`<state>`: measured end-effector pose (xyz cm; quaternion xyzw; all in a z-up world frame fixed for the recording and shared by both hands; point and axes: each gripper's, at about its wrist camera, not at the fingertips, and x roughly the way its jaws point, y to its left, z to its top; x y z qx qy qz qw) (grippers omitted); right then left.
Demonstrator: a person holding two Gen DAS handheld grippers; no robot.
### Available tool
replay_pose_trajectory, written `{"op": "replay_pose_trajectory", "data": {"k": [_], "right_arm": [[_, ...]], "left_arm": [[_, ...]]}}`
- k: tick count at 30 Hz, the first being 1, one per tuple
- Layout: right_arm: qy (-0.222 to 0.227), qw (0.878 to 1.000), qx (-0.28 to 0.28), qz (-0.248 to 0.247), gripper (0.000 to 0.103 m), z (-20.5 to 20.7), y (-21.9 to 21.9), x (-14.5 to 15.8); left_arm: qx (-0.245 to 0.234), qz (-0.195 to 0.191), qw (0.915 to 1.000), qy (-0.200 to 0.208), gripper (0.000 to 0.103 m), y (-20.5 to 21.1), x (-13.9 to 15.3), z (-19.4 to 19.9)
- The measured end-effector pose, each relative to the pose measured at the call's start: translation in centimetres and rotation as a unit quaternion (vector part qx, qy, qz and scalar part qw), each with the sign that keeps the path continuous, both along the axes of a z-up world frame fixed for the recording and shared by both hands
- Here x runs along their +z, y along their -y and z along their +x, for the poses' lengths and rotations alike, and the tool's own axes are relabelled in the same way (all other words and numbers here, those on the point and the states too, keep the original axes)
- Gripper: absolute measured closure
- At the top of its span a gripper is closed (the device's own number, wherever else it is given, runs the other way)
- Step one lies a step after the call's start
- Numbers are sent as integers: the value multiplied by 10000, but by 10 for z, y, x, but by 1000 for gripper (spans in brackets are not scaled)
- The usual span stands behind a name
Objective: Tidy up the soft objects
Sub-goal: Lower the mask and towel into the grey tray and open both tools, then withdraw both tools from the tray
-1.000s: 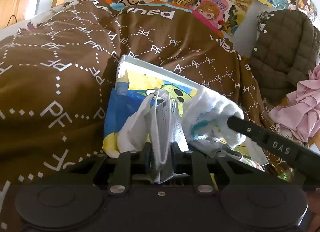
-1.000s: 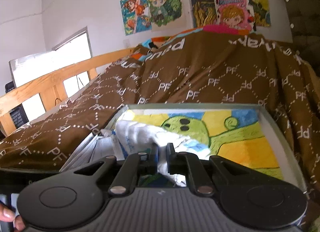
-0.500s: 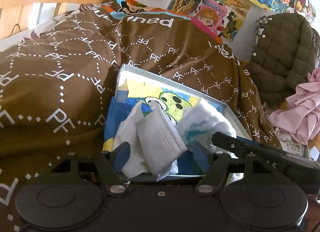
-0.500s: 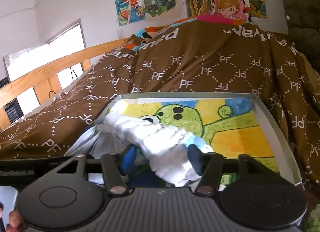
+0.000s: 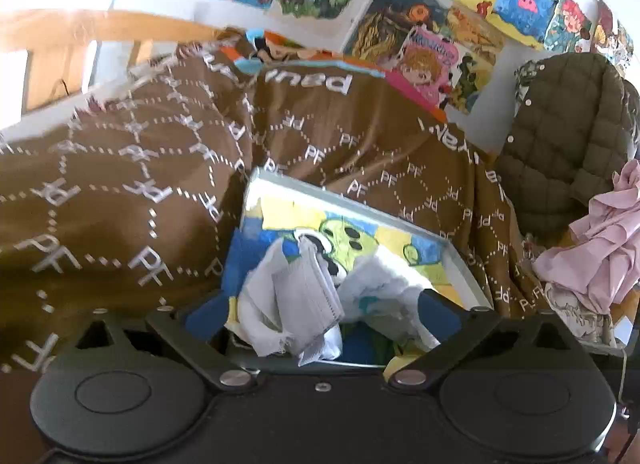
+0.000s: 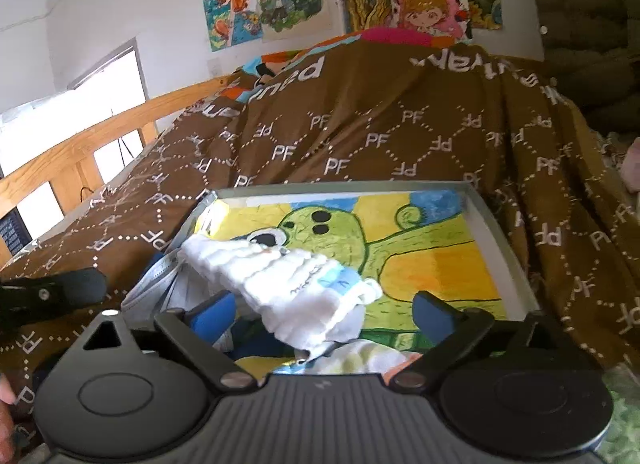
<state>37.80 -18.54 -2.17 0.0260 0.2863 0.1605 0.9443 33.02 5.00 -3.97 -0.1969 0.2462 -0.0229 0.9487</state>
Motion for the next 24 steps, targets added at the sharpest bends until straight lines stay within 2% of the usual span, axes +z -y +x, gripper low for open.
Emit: {"op": "replay_pose_trajectory", "data": {"k": [11,19,24], "right_arm": [[721,9970,-115,267,0,-52,22,46],[1395,9882,-116,614,0,-101,33,81],[1678,9834,-103,684,0,-132,37,90]], "left_arm": [[49,491,9973,537,1,15,38,-53],[199,784,9925,918,1,20,64,-98],[315,1032,9875,1148,1,24,74,-131]]}}
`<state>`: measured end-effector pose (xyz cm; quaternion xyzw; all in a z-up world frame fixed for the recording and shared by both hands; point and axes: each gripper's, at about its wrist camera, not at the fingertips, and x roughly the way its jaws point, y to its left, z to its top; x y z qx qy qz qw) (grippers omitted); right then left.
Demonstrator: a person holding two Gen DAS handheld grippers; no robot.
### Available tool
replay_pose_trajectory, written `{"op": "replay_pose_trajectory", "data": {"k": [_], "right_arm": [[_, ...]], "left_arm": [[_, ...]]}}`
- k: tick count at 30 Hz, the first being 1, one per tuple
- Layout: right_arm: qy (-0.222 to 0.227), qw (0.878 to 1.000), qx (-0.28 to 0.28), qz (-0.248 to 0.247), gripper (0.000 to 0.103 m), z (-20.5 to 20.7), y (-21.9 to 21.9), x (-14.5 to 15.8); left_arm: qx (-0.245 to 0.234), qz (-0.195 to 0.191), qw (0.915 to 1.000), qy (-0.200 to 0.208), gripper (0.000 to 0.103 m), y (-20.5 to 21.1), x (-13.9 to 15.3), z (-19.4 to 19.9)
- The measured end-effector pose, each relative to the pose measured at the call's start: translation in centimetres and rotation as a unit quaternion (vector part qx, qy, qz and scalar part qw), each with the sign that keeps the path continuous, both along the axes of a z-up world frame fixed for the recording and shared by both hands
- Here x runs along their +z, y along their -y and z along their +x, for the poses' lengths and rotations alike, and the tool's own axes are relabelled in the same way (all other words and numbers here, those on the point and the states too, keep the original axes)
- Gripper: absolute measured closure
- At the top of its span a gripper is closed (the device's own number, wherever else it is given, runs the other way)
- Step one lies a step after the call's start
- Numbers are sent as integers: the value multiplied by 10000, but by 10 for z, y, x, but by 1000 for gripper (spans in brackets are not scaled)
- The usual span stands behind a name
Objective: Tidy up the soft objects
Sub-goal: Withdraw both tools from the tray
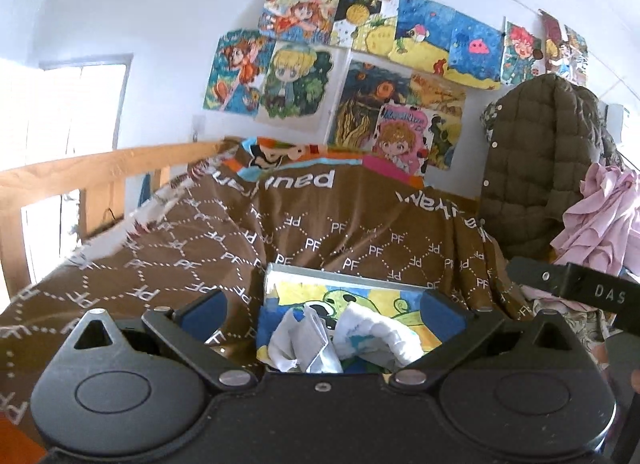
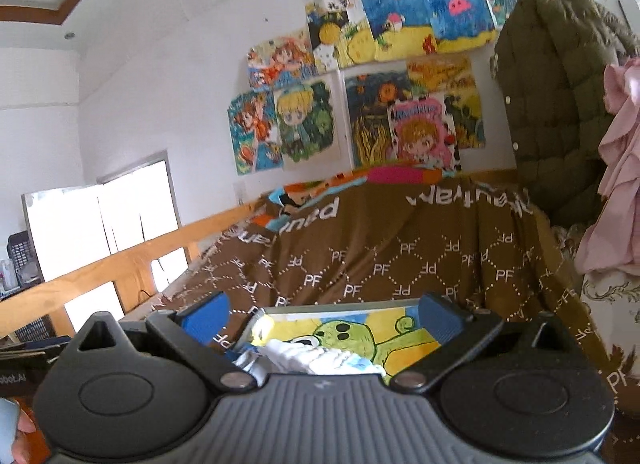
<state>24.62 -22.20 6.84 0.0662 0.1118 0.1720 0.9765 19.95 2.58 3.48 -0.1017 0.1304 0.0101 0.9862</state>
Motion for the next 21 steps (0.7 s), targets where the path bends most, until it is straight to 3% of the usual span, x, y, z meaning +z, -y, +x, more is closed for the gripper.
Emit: {"op": "replay_pose_trajectory", "data": {"k": [9,21], "right_arm": [[132,9999,49,-52,0,-52,0,1],[162,9996,46,-207,0,-119,2,-3]], "left_arm": [[147,-106,9998,98,1,3,6,-56],[417,-414,9982,-72,1,-1,-3,-121]]}}
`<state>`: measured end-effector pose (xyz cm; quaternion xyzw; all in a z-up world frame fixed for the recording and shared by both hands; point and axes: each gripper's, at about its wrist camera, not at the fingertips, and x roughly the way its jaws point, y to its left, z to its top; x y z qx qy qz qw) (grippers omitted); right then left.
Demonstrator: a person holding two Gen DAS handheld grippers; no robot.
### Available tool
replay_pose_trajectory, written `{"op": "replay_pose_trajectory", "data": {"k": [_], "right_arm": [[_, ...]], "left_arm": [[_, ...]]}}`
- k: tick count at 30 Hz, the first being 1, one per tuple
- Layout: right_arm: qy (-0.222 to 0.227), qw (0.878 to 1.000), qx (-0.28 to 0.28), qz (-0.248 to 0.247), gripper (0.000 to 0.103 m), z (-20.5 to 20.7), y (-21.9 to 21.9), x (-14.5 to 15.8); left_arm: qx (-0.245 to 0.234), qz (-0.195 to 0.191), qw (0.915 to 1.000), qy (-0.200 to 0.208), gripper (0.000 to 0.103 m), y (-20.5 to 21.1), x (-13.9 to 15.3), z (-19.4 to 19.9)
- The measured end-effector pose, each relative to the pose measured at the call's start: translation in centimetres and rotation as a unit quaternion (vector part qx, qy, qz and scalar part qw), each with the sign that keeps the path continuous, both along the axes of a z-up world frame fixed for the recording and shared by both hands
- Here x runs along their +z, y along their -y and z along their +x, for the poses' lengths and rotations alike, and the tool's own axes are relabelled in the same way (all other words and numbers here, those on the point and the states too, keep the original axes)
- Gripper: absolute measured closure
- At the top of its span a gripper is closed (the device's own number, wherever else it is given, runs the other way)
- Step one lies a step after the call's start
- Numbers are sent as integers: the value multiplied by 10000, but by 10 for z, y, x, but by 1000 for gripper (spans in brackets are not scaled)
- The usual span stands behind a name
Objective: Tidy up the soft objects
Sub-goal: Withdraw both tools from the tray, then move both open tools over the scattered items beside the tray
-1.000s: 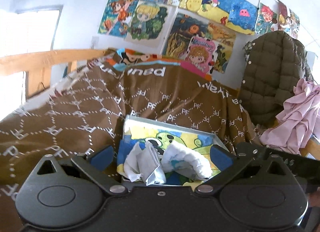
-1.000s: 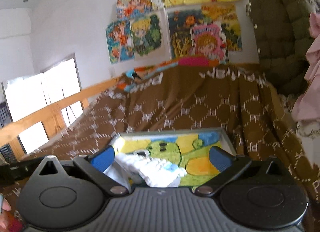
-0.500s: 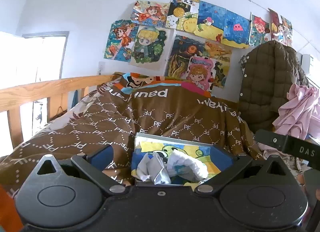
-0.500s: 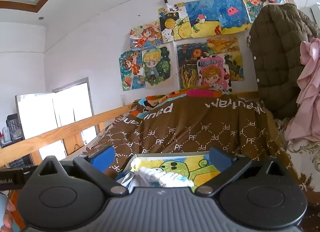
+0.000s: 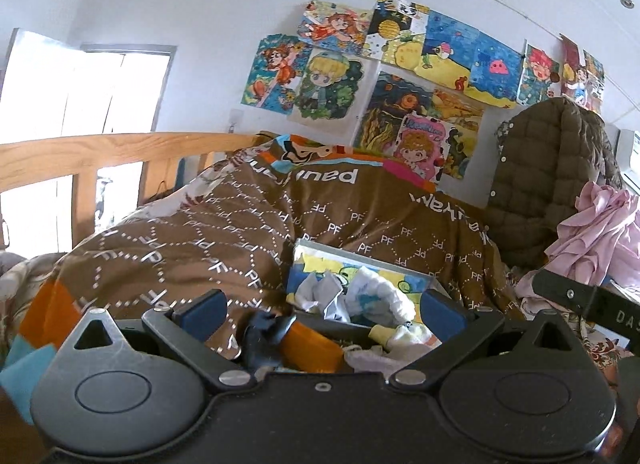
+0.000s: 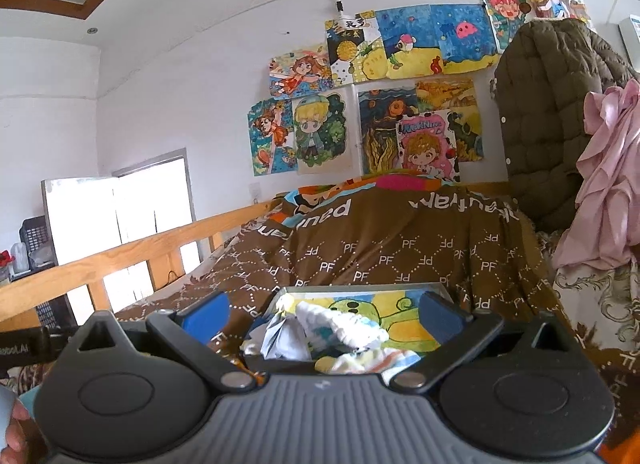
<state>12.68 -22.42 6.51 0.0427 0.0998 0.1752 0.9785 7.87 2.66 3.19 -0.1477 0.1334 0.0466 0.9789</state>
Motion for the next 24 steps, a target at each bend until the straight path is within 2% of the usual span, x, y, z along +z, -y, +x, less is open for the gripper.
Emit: {"op": "replay_pose_trajectory", "data": {"k": [11,24], "right_arm": [[-328,9993,-120,-136,0,-33,4,-12],[-902,9948,-129,-452,0,-54,0,-34]], "left_arm": [[20,107,9998,-154,1,8,-7,-33],[6,130,9980,-615,1,10,-19,-40]]}}
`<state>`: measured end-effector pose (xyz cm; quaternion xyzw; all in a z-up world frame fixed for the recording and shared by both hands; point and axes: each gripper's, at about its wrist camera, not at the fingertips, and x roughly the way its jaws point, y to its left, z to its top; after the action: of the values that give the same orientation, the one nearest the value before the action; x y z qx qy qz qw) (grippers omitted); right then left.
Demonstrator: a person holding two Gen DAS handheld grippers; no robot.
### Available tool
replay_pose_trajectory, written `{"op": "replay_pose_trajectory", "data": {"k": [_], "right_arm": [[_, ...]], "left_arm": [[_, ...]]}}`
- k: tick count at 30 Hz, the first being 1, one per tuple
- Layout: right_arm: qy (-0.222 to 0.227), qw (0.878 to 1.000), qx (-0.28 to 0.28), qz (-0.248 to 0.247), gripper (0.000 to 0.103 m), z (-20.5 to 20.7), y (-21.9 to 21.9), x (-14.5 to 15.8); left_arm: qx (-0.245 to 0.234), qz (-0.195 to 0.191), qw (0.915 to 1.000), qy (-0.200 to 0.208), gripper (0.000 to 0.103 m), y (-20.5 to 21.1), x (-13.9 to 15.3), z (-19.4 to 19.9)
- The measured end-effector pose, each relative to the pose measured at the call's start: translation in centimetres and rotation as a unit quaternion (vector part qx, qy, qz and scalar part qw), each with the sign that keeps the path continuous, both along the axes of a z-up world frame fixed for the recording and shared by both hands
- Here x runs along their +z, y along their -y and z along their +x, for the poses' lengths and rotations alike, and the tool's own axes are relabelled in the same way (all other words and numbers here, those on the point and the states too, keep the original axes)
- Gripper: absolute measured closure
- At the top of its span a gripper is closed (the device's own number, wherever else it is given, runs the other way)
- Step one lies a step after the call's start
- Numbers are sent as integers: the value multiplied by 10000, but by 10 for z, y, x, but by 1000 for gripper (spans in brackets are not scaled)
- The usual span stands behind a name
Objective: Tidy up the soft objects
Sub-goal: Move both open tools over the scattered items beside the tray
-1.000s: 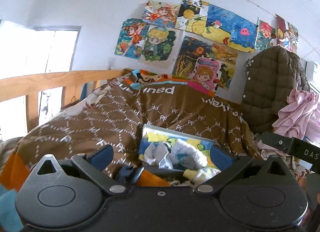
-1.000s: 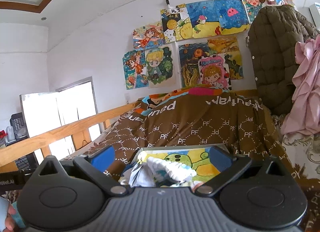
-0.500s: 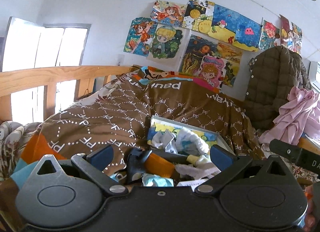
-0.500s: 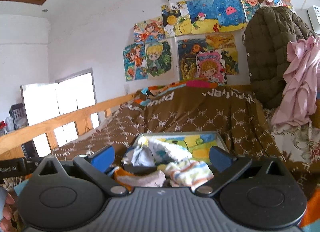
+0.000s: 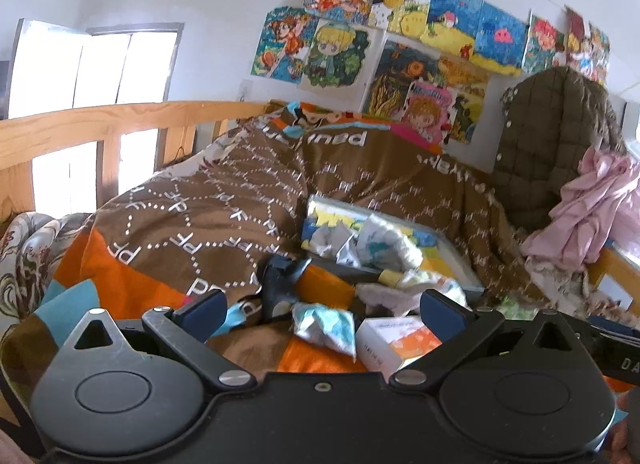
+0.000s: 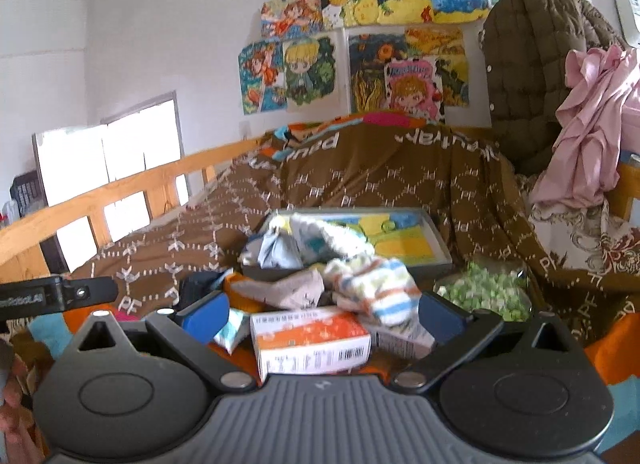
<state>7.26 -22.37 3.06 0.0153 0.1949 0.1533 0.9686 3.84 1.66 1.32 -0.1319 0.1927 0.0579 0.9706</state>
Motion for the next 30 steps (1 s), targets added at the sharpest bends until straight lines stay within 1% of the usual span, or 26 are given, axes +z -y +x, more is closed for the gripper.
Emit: {"op": "replay_pose_trajectory", "data": {"k": [4,8,16,22,30], "right_arm": [[-179,9995,123,-222,0,0,-9,-7],[-247,9985,282,-390,0,0,-17,-11],[-453,9960,444,-635,0,3,-27,-18],[-510,9946,535,-733,0,3,-29,-20],[-626,9931,543,-828,0,5,-32,-22]], "left_arm": [[87,136,9993,-352,1,0,-8,6],[164,134,9980,-603,1,-3,-16,12],[265,66,9958,-876,1,-6,-23,17],[398,-157,9934,-1064,1,-13,-27,20],[330,-97,9923,-1191,1,-8,-30,21]]}}
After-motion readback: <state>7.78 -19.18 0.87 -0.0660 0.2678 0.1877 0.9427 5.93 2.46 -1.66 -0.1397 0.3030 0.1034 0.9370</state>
